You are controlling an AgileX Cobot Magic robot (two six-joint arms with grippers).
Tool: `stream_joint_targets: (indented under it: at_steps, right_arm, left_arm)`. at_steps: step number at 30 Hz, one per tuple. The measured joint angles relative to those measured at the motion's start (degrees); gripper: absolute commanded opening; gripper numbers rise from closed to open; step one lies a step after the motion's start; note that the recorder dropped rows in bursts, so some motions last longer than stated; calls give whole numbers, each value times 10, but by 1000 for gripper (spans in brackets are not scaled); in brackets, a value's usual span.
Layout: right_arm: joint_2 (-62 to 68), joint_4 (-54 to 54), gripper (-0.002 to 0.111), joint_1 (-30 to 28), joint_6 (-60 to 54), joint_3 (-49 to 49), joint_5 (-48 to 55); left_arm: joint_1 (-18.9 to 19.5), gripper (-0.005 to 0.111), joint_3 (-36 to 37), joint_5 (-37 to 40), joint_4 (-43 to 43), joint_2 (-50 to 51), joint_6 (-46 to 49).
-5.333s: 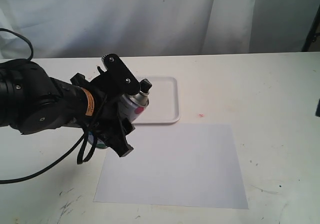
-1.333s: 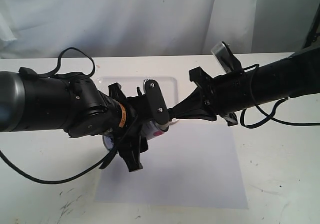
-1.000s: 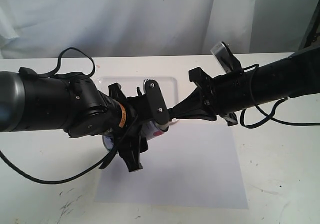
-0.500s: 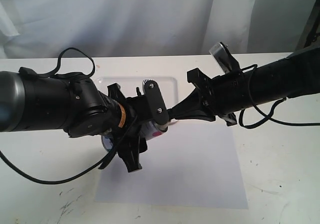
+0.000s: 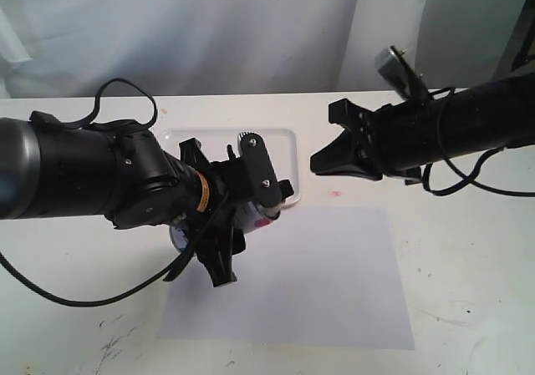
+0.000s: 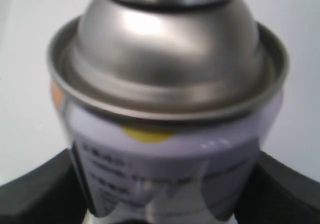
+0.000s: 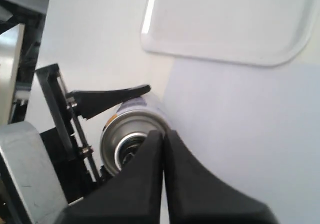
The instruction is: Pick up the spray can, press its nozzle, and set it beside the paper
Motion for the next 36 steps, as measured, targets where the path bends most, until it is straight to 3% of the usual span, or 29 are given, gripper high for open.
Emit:
stream_joint_targets:
  at_steps: [17, 23, 29, 36]
  right_arm:
    - [-237, -24, 0, -2, -70, 171, -339]
    - [-319, -24, 0, 27, -91, 244, -474]
    - [-395, -59, 0, 44, -103, 262, -561]
    - [-427, -88, 0, 44, -104, 262, -578]
  left_arm:
    - [5, 0, 0, 8, -12, 0, 0]
    - [7, 0, 0, -17, -36, -1, -14]
    - [41, 0, 0, -57, -100, -43, -26]
    - [77, 0, 0, -79, -157, -107, -28]
